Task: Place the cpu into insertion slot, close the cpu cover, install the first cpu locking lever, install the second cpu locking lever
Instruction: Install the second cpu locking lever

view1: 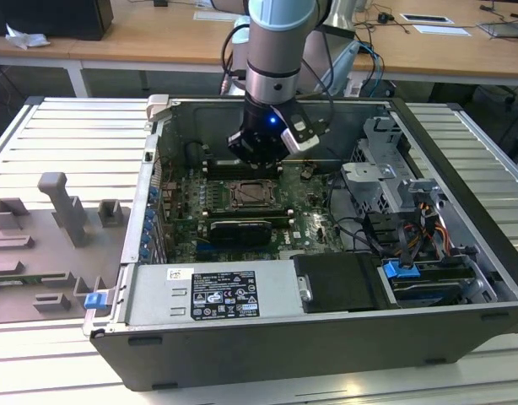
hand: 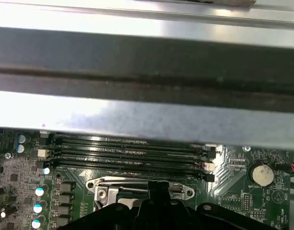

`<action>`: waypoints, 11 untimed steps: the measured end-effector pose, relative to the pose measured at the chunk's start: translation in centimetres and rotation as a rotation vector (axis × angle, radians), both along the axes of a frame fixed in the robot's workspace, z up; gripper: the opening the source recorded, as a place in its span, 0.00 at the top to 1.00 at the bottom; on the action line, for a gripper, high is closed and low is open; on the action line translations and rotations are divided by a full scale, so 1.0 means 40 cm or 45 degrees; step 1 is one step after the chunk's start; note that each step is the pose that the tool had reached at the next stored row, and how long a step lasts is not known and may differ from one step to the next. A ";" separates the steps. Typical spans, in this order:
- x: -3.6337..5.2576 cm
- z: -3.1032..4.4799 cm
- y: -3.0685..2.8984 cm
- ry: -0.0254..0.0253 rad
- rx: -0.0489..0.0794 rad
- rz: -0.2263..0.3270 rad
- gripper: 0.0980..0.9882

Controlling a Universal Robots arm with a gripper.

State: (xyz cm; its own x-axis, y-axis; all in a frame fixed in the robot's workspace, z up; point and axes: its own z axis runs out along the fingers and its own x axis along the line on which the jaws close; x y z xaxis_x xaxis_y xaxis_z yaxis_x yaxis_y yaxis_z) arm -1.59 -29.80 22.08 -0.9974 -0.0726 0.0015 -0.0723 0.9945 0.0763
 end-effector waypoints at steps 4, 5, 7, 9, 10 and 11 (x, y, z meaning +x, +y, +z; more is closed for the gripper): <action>-0.001 0.016 -0.012 0.0000 0.000 0.000 0.99; -0.001 0.016 -0.019 0.0000 0.000 0.000 0.99; -0.003 0.015 -0.040 0.0000 0.000 0.000 0.99; -0.003 0.015 -0.058 -0.0001 0.000 0.000 0.99; -0.003 0.018 -0.060 0.0001 0.000 0.000 0.99; -0.003 0.022 -0.061 0.0000 0.000 0.000 0.99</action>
State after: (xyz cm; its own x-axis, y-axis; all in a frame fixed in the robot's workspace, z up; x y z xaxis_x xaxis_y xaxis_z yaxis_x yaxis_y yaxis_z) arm -1.70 -32.23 22.95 -0.9974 -0.0725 0.0015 -0.0722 0.9945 0.0762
